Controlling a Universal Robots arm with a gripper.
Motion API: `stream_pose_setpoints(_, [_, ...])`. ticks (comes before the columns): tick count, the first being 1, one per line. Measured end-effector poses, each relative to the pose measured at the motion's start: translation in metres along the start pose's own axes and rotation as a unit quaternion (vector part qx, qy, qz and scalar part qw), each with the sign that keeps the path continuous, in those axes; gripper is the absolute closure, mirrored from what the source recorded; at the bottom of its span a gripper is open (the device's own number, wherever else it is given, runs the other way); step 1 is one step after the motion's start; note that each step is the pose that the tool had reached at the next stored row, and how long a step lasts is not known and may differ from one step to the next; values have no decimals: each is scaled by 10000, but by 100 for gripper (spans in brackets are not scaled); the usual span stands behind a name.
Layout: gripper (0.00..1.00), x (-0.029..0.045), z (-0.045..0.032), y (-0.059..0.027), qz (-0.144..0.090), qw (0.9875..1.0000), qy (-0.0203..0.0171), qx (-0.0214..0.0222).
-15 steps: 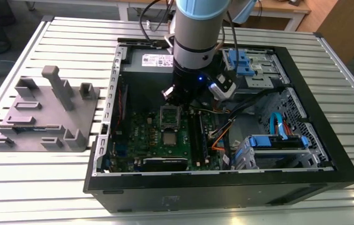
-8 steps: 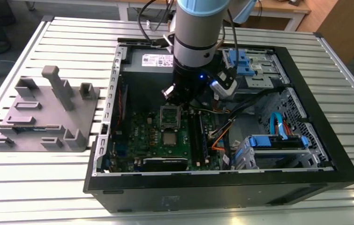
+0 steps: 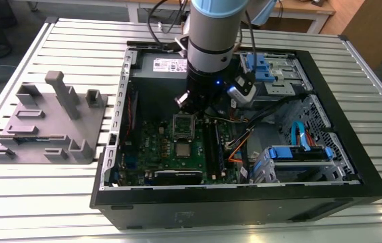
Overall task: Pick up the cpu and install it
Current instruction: 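Close the cpu cover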
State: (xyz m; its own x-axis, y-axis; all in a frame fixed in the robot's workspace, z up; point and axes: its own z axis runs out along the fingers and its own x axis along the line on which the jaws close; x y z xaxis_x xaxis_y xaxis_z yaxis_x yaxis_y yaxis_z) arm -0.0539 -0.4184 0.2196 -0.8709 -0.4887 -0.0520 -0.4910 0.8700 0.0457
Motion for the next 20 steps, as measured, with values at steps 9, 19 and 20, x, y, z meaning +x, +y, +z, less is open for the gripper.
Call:
stream_pose_setpoints(9, [89, 7, -11, -11, -425, 9991, 20, -22])
stream_pose_setpoints(19, [89, 11, -48, -19, -608, 9981, 27, -32])
stream_pose_setpoints(20, [89, 11, -49, -19, -609, 9981, 28, -32])
